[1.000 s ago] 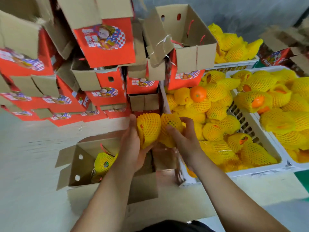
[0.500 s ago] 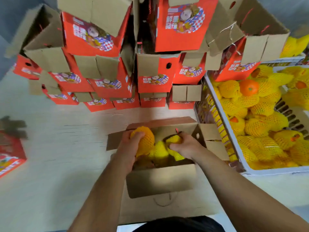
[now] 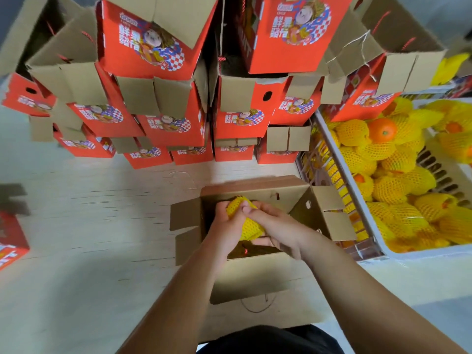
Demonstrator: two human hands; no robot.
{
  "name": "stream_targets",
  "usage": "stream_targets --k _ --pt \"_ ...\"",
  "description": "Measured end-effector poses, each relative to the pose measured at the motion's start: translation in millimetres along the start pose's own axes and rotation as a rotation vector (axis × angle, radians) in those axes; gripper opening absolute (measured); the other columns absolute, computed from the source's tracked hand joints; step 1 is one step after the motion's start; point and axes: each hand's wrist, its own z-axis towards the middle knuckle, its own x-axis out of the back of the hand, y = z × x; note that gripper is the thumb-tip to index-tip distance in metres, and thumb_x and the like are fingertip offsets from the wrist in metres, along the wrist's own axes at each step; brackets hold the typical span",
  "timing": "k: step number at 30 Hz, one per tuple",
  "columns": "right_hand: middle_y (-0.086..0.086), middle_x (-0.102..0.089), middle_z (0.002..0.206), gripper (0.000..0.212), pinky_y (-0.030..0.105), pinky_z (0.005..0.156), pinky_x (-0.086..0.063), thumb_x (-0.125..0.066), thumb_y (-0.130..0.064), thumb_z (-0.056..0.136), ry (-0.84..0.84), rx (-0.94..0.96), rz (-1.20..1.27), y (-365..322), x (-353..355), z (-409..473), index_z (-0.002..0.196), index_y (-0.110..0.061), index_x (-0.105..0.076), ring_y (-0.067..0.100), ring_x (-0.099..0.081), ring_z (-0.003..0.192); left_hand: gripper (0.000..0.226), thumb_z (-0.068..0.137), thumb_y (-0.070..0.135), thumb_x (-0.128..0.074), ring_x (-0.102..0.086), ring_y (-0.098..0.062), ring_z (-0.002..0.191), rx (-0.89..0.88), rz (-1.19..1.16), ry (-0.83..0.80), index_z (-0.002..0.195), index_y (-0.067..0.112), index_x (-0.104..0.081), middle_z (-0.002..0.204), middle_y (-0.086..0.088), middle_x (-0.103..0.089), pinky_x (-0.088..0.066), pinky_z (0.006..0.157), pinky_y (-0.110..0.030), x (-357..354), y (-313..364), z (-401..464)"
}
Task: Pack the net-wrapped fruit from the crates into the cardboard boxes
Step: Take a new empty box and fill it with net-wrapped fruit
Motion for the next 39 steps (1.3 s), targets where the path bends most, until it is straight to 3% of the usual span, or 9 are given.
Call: stream_targets --k 5,8,12,17,20,28,31,35,39 --pt "0.009 -0.074 0.117 0.043 0.048 0.105 -0.053 -0.074 -0.032 0.092 0.024 0.018 0.095 -0.8 -0.4 -0.6 0.128 -0.014 -0.059 0.024 -0.071 0.112 0.065 0.092 0.082 -0.038 -0.069 -0.026 0.114 0.196 -0.359 -0.078 0.129 0.031 -0.056 0.128 -0.005 -0.068 -0.054 0.102 -0.054 8.7 11.3 2.2" --pt "0.011 -0.071 0.117 0.046 0.05 0.098 -0.057 -0.081 -0.03 0.086 0.095 -0.035 -0.018 4.6 1.9 5.5 0.121 -0.016 -0.054 0.028 -0.07 0.11 0.073 0.089 0.085 -0.026 -0.062 -0.018 0.126 0.062 -0.472 0.008 0.128 0.033 -0.059 0.134 0.007 -0.067 -0.036 0.118 -0.05 23.8 10.9 -2.1" --pt "0.004 -0.065 0.105 0.045 0.028 0.073 -0.05 -0.074 -0.039 0.085 0.004 -0.084 -0.733 1.0 -24.7 21.9 0.122 -0.019 -0.056 0.021 -0.063 0.09 0.056 0.108 0.057 -0.025 -0.074 -0.017 0.096 -0.155 -0.656 0.182 0.118 0.019 -0.064 0.101 -0.001 -0.077 -0.052 0.088 -0.032 20.3 -1.5 -15.9" --pt "0.014 -0.064 0.118 0.03 0.03 0.076 -0.039 -0.047 -0.018 0.104 -0.324 -0.182 -1.24 3.2 -66.2 36.3 0.125 -0.006 -0.065 0.028 -0.055 0.094 0.052 0.112 0.048 -0.026 -0.065 -0.013 0.076 -0.188 -0.781 0.215 0.11 0.014 -0.065 0.083 -0.001 -0.072 -0.049 0.067 -0.026 21.0 -4.1 -17.9" --pt "0.015 -0.063 0.127 0.033 0.03 0.079 -0.038 -0.044 -0.019 0.105 -0.31 -0.163 -1.219 0.8 -64.4 36.9 0.129 -0.005 -0.063 0.032 -0.059 0.111 0.039 0.113 0.037 -0.032 -0.066 -0.01 0.074 -0.173 -0.655 0.226 0.107 0.019 -0.066 0.083 0.002 -0.073 -0.048 0.065 -0.024 19.4 -2.8 -16.2" --pt "-0.002 -0.069 0.091 0.007 0.028 0.073 -0.046 -0.057 -0.018 0.096 0.13 0.259 -0.577 5.2 -10.8 6.5 0.095 -0.021 -0.064 0.023 -0.064 0.088 0.015 0.101 0.024 -0.058 -0.068 -0.007 0.088 -0.153 -0.098 0.221 0.099 0.032 -0.07 0.092 0.01 -0.073 -0.048 0.078 -0.026 -13.4 10.5 -10.4" --pt "-0.009 -0.063 0.08 0.016 0.03 0.073 -0.045 -0.058 -0.015 0.096 0.192 0.348 -0.475 0.6 28.0 -11.8 0.082 -0.025 -0.058 0.015 -0.058 0.079 0.013 0.102 0.026 -0.058 -0.065 0.002 0.083 -0.193 -0.093 0.208 0.098 0.032 -0.069 0.093 0.01 -0.072 -0.046 0.075 -0.025 -47.9 30.8 -11.6" --pt "0.005 -0.062 0.074 0.022 0.047 0.073 -0.05 -0.057 -0.009 0.096 0.385 0.467 -0.432 -3.3 96.7 -38.0 0.075 -0.016 -0.055 0.032 -0.061 0.078 0.014 0.103 0.025 -0.057 -0.063 0.004 0.079 -0.307 -0.102 0.107 0.094 0.029 -0.067 0.085 0.017 -0.071 -0.046 0.07 -0.012 -121.0 65.2 -16.3" --pt "-0.003 -0.067 0.073 0.02 0.038 0.066 -0.049 -0.057 -0.014 0.1 0.554 0.524 -0.321 14.6 179.7 -58.9 0.082 -0.018 -0.064 0.018 -0.062 0.071 0.007 0.104 0.024 -0.06 -0.065 0.003 0.079 -0.395 -0.046 -0.023 0.101 0.028 -0.065 0.087 0.012 -0.071 -0.047 0.071 -0.017 -199.0 101.8 -19.4"
